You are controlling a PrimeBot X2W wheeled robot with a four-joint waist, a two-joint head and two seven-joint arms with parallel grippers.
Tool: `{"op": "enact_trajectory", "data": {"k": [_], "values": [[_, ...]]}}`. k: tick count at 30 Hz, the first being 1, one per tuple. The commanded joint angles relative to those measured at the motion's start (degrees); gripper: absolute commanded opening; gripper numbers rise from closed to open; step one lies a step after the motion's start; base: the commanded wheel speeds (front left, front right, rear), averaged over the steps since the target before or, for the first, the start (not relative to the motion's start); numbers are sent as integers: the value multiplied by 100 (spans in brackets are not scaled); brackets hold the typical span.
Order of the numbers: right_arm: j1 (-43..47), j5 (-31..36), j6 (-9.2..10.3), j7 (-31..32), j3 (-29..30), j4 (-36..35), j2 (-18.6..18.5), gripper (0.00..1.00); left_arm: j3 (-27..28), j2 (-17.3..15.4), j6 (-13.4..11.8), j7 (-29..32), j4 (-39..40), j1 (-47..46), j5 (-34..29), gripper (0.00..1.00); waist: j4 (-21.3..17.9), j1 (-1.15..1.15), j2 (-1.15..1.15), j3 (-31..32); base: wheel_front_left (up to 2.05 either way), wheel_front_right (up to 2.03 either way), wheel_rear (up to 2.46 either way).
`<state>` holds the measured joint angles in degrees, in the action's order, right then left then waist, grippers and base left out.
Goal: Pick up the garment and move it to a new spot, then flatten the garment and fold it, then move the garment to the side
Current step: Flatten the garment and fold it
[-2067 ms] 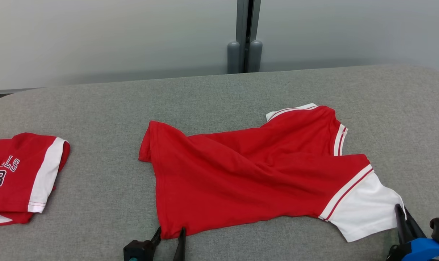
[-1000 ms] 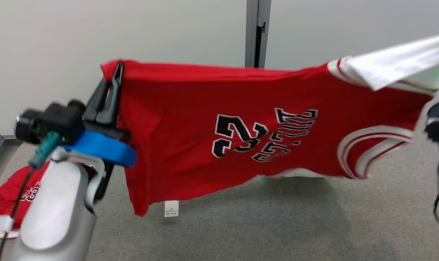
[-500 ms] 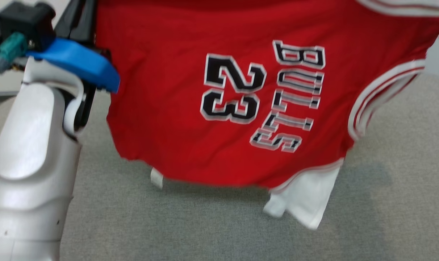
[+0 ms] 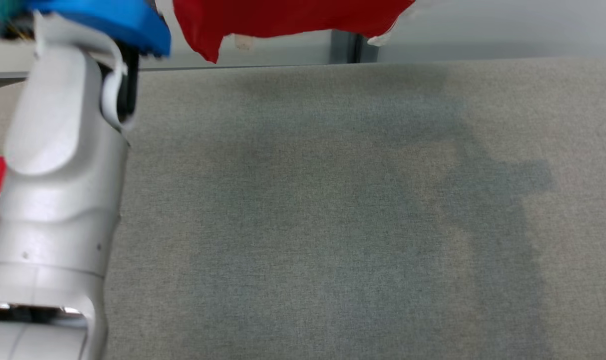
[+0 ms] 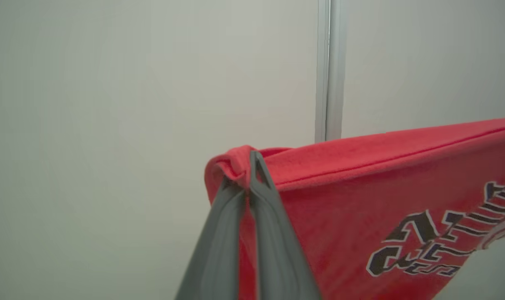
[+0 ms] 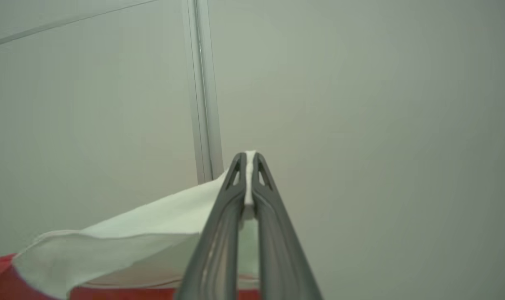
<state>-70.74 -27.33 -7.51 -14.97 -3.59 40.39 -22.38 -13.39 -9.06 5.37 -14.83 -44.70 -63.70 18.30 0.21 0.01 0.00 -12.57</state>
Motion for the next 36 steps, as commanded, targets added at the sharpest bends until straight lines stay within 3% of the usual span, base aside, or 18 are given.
{"op": "enact_trajectory", "data": {"k": [1, 6, 12, 18, 27, 36], "values": [[557, -135, 4, -22, -116, -48, -91, 0, 138, 31, -28, -34, -55, 375, 71, 0, 6, -1, 0, -64, 0, 0, 0], [2170, -789, 4, -28, -442, -448, -248, 0, 336, 307, 16, -40, 72, 1821, 92, 0, -30, -1, 0, -82, 0, 0, 0], [3899, -1416, 4, -29, -556, -896, -166, 0, 695, 512, 39, -42, 82, 3381, 272, 0, -119, -1, 0, 46, 0, 0, 0], [5499, -1878, 5, -30, -861, -1120, -79, 0, 1038, 592, 21, -44, 575, 4804, 596, 0, -178, -1, 0, 363, 0, 0, 0], [6801, -2161, 5, -28, -1382, -1202, -103, 0, 753, 606, -150, -44, 1005, 6167, 1025, 0, -285, -1, 0, 1026, 0, 0, 0], [7860, -2288, 5, -28, -1100, -1368, 24, 0, 758, 602, -227, -44, 1271, 7003, 919, 0, -250, -1, 0, 1332, 0, 0, 0]]}}
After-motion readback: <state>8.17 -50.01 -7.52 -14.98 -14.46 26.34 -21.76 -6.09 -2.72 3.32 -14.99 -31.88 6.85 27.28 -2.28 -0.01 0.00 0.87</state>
